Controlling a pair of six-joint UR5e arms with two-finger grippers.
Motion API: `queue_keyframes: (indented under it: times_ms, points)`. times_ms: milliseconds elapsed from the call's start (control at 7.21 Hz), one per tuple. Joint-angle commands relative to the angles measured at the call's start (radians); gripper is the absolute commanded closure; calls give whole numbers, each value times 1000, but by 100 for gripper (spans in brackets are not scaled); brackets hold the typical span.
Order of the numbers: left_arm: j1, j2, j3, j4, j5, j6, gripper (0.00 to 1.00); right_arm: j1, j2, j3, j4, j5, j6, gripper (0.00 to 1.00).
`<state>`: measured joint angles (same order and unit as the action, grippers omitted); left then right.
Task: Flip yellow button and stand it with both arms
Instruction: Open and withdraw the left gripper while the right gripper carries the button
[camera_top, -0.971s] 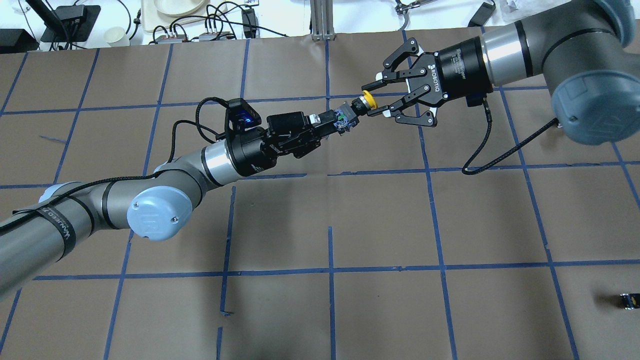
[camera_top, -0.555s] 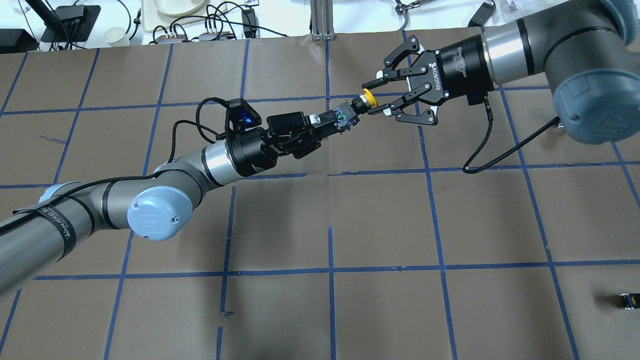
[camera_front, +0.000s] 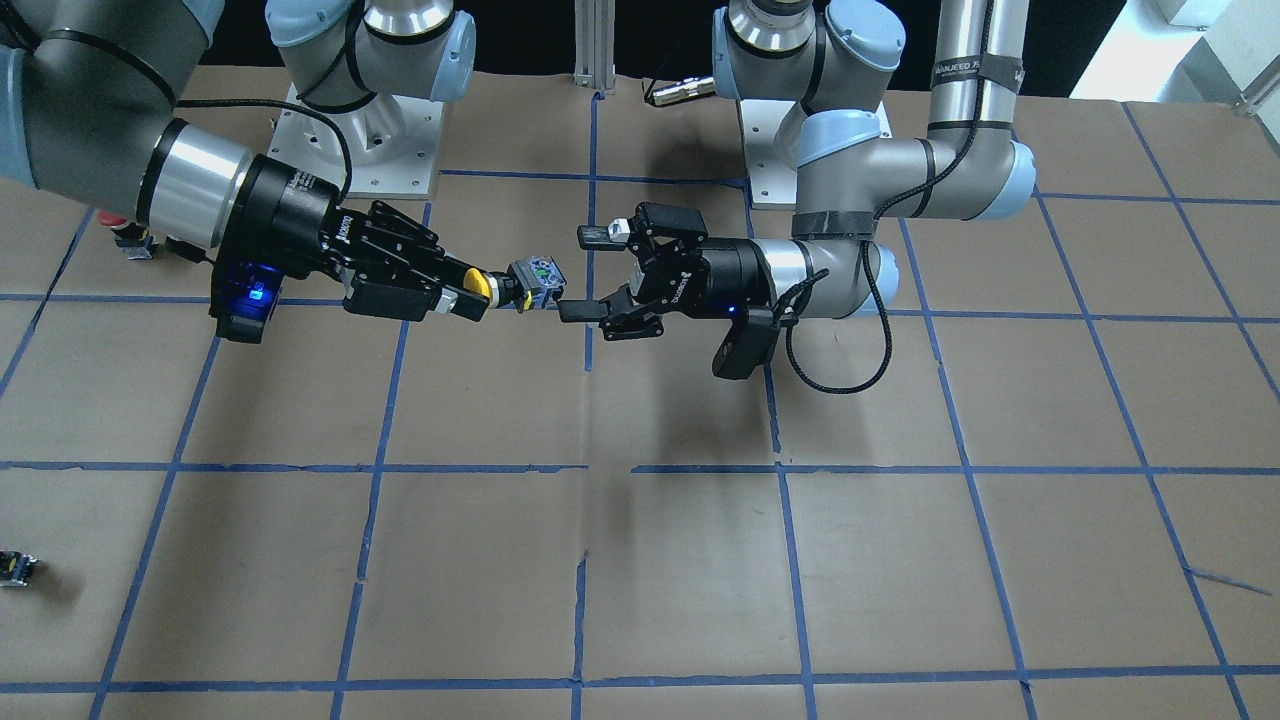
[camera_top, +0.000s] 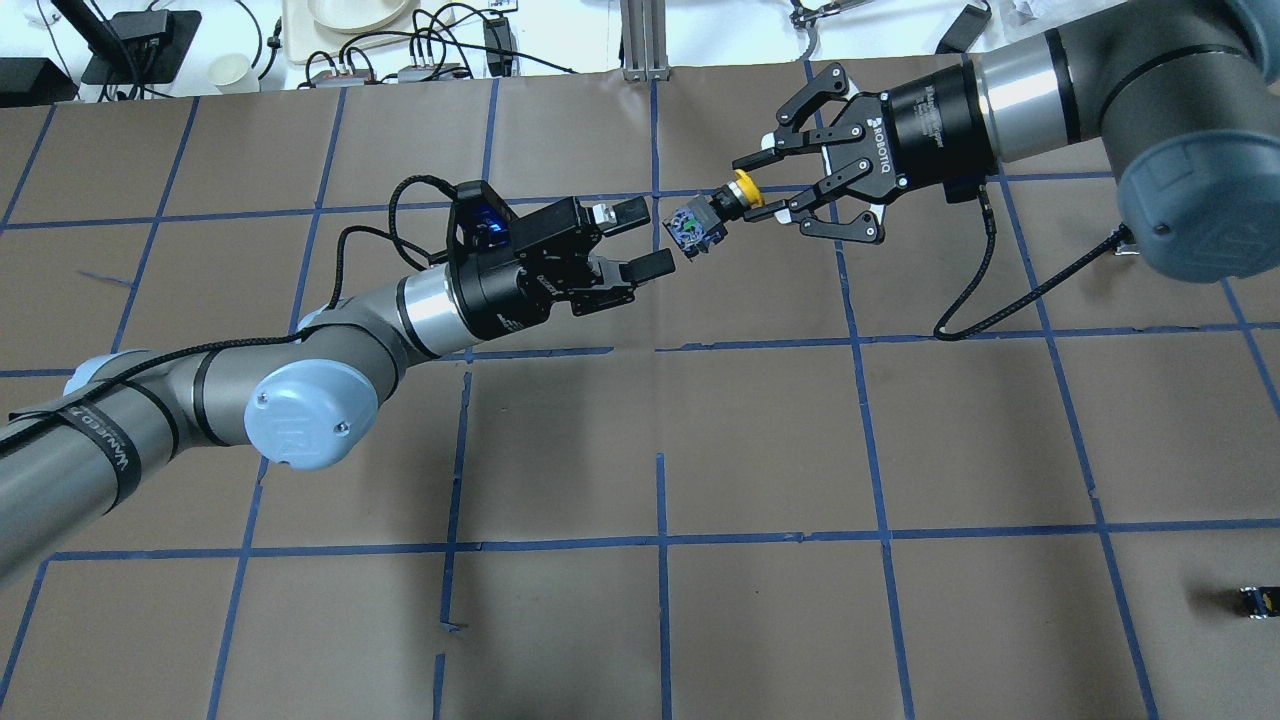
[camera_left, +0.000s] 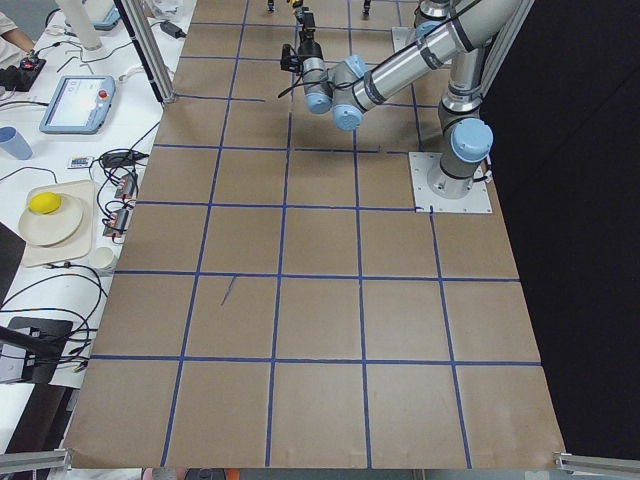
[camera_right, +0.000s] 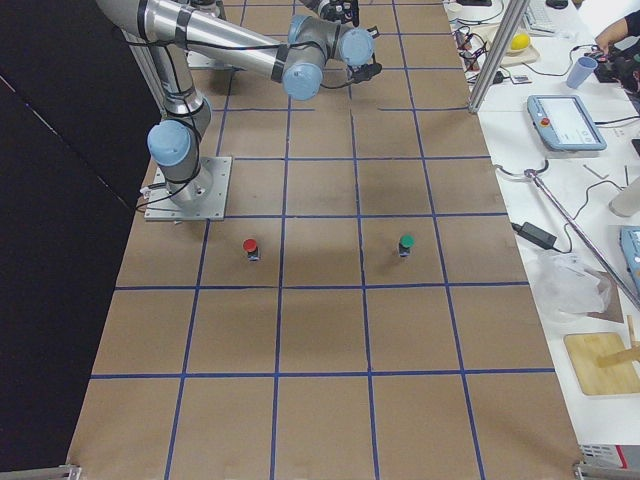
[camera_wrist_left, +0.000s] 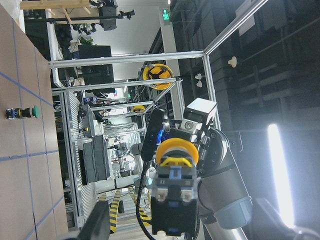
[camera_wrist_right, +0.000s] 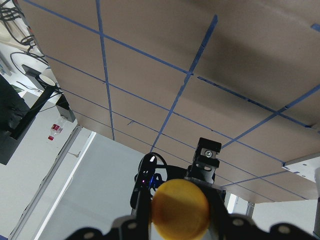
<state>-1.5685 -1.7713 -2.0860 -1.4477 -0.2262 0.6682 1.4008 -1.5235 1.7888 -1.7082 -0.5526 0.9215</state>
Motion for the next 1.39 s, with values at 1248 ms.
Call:
queue_keyframes:
  times_ms: [1248]
  points:
    - [-47, 38, 539, 79, 1638, -803, 0, -385, -7, 128, -288, -759, -1511, 93]
